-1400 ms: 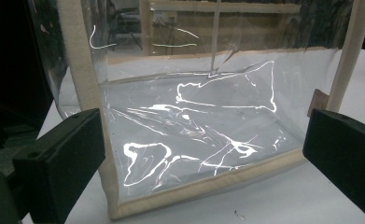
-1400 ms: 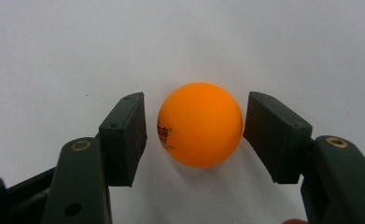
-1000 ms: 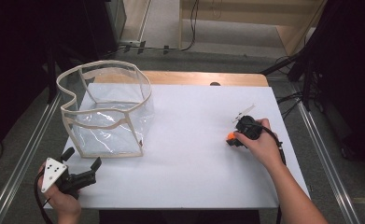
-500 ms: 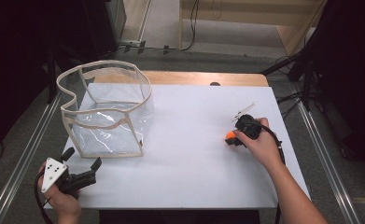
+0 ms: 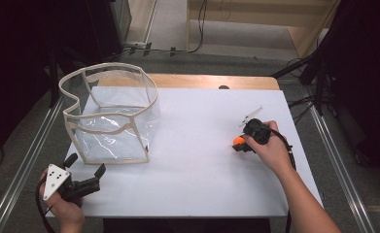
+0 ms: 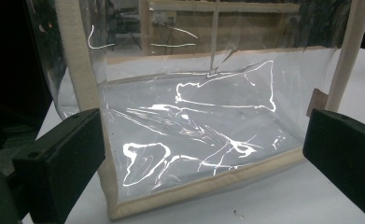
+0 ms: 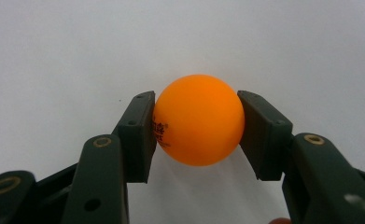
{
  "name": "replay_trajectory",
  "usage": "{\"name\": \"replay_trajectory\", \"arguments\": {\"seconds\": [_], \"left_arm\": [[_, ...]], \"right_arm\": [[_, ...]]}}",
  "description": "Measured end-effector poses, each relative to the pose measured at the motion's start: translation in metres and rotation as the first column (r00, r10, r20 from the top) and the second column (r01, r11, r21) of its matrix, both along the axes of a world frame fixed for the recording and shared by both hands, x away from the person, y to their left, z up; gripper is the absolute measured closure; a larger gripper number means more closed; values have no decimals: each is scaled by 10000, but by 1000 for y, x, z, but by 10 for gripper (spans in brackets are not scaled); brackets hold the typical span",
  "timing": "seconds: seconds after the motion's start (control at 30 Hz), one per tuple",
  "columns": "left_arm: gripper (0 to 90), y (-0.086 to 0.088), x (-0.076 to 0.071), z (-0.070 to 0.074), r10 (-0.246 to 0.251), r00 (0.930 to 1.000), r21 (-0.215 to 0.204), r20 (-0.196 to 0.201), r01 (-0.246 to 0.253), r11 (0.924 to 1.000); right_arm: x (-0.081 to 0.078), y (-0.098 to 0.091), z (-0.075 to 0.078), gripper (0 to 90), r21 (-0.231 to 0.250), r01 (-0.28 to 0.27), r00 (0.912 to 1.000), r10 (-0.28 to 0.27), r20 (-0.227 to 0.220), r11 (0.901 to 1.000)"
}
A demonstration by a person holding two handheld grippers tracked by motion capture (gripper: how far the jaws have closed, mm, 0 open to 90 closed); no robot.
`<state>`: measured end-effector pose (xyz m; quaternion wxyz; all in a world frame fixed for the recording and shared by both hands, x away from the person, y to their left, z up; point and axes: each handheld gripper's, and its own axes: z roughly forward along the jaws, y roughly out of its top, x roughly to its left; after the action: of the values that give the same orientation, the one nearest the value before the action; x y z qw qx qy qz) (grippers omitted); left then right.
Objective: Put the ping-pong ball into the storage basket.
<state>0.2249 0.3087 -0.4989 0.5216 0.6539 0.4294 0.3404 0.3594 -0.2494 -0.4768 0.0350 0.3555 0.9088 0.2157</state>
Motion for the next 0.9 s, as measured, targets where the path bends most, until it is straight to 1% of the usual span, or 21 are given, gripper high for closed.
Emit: {"name": "replay_trajectory", "arguments": {"seconds": [0.13,0.17,0.27,0.3,0.6,0.9], "left_arm": [[0,0,0,0,-3,10000,6,5,3,10000],[0,0,0,0,-1,10000,6,3,1,10000],[0,0,0,0,-6,10000,7,2,6,10000],[0,0,0,0,-8,10000,7,2,8,10000],[0,0,0,0,-9,10000,3,0,9,10000],[0,0,0,0,-16,10000,-3,-5,16,10000]], "right_arm": [[0,2,2,473,-15,30,10000,-30,21,10000],[1,3,3,473,-5,-100,9999,100,95,10000],[0,4,4,473,24,-62,10000,62,38,10000],[1,5,4,473,-4,-174,9998,174,80,9998],[1,10,7,474,-9,-255,9997,255,26,9997],[1,19,16,474,135,-519,9986,518,46,9986]]}}
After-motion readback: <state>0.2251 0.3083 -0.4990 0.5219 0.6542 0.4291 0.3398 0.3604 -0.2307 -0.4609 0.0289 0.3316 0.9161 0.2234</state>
